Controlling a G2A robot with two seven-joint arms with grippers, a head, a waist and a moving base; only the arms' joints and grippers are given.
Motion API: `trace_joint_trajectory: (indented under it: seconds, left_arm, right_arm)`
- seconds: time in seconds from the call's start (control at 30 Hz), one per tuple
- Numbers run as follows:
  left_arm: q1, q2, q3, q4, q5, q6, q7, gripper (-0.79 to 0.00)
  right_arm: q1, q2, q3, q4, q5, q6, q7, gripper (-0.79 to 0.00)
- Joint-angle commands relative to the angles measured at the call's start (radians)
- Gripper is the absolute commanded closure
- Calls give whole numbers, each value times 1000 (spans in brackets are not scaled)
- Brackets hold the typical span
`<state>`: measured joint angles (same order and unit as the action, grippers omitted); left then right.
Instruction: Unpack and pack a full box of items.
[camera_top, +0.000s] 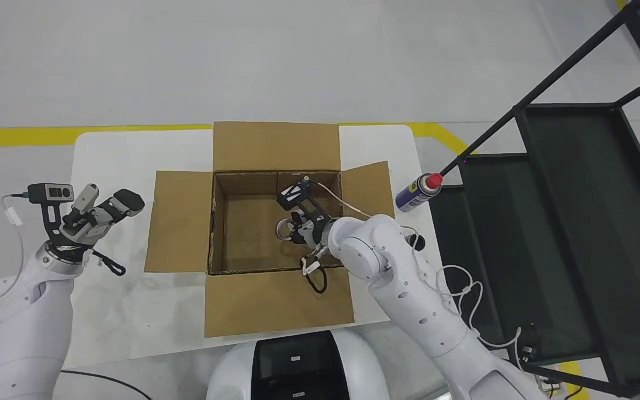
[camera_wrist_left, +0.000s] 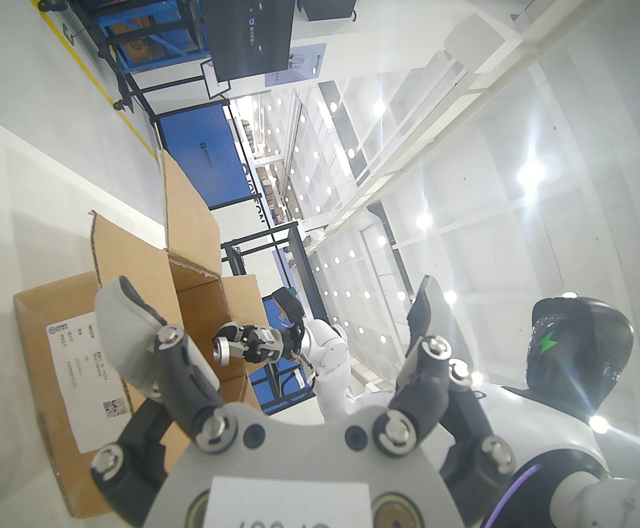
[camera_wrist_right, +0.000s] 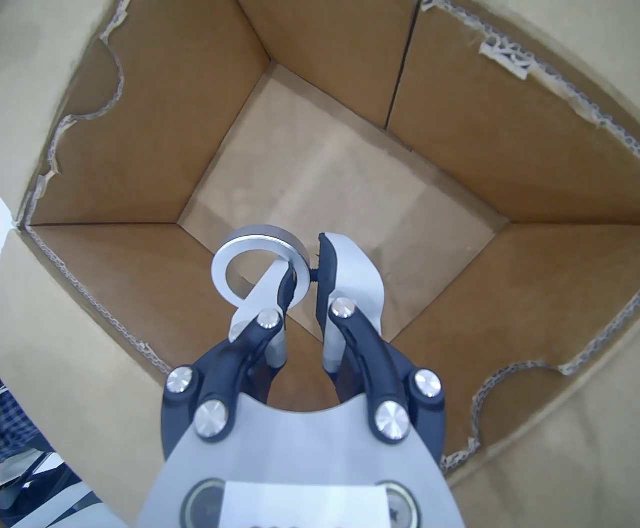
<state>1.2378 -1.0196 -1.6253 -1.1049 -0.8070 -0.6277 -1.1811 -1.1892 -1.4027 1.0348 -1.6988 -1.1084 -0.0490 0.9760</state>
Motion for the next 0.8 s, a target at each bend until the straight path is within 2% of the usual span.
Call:
trace_joint_trajectory:
  seconds: [0.0, 0.47, 0.63, 0.77]
  left_arm:
    - [0, 0, 0, 0, 0, 0, 0, -785]
    - [0, 0, 0, 0, 0, 0, 0, -785]
    - [0, 0, 0, 0, 0, 0, 0, -785]
    - [0, 0, 0, 0, 0, 0, 0, -785]
  right_arm:
    - [0, 0, 0, 0, 0, 0, 0, 0]
    - [-7, 1, 3, -2, 9, -3, -13, 0]
    - [-82, 22, 68, -180, 42, -64, 69, 0]
    - [-216, 51, 190, -379, 67, -124, 134, 0]
